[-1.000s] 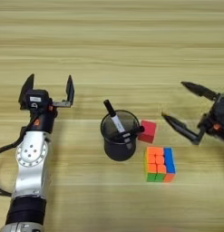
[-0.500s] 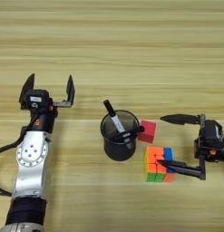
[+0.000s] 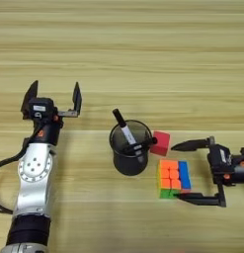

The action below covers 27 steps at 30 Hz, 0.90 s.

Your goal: Move the objects on the table

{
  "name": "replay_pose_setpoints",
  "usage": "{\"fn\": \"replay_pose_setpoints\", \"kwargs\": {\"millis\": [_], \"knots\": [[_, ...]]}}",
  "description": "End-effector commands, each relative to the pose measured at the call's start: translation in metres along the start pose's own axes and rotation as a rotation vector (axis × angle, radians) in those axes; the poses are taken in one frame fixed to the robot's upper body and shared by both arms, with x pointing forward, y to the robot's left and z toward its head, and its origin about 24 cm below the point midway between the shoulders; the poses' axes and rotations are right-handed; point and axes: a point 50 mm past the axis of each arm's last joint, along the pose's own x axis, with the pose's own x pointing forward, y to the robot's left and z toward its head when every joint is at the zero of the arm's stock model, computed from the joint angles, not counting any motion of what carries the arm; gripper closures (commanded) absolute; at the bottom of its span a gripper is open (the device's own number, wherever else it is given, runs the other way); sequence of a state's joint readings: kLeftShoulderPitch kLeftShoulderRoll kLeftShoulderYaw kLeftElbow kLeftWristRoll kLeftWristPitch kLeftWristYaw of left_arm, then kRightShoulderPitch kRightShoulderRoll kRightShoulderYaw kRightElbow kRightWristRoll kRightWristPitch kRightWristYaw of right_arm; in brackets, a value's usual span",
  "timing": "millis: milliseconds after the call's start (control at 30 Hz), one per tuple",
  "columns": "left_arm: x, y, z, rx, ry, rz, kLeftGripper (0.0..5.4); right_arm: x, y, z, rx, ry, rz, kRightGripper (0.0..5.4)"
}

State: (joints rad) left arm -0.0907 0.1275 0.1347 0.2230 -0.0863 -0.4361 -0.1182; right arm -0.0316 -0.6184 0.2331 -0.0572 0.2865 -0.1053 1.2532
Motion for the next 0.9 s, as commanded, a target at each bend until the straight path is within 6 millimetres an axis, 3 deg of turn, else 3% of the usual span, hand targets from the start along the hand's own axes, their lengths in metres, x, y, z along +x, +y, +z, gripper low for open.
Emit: {"fn": "replay_pose_setpoints", "kwargs": {"millis": [33,200,800,900], "knots": [[-0.001,-0.001,-0.002,-0.001,0.018,-0.002,0.01,0.000,-0.001,-0.003,-0.024,0.038,0.012,0.00],[-0.001,-0.001,-0.002,-0.001,0.016,-0.002,0.01,0.001,-0.001,-0.004,-0.034,0.061,0.023,0.00],[-0.001,-0.001,-0.004,-0.001,0.023,-0.003,0.00,0.007,0.002,-0.013,-0.003,0.058,0.014,1.96],[0.000,0.000,-0.004,0.002,0.023,-0.004,0.00,0.008,0.001,-0.013,-0.002,0.053,0.013,2.04]]}}
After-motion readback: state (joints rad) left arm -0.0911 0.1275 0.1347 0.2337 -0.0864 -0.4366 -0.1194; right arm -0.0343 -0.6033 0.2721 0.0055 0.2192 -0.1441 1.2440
